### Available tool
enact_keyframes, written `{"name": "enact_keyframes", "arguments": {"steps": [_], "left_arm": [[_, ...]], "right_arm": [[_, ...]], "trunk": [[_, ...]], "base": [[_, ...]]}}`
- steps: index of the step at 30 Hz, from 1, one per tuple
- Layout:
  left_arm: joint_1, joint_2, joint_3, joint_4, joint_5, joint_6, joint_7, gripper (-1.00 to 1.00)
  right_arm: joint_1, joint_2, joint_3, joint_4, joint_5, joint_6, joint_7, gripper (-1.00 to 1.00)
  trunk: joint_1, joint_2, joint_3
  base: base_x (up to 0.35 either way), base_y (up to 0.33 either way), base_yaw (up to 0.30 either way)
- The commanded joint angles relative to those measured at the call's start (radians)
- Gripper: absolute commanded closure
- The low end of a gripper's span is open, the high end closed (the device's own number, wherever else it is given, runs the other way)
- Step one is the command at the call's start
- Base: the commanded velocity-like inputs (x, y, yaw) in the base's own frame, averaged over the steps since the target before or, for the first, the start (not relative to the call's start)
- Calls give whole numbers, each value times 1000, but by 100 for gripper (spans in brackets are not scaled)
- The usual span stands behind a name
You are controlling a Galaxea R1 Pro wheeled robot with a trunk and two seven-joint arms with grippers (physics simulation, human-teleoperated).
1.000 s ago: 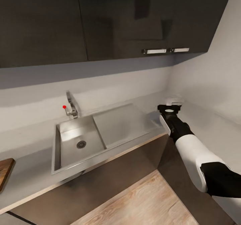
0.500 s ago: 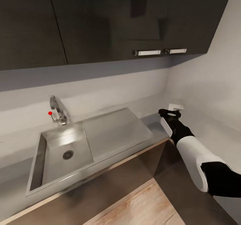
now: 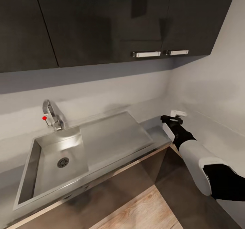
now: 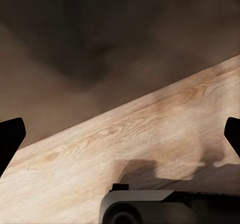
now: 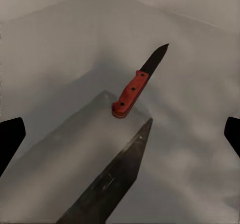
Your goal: In the kitchen, take the Vidalia onion out of the sink, dice it on the chopping board with the paring knife, put the diced onion into the bowl on the countertop, then place both the paring knife and the chopping board into the sink.
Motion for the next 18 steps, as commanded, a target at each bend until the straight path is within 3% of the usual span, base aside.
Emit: {"name": "enact_keyframes", "arguments": {"steps": [1,18], "left_arm": [[0,0,-3,-1,0,-1,7,-100],[0,0,-3,1,0,-1,7,-100]], "right_arm": [[-1,0,9,10,-7,7,-3,-100],[-1,5,9,36,-8,7,-6,-100]], "trunk": [[1,-2,-2],[1,-2,-2]], "base": [[1,-1,0],[0,0,4]]}}
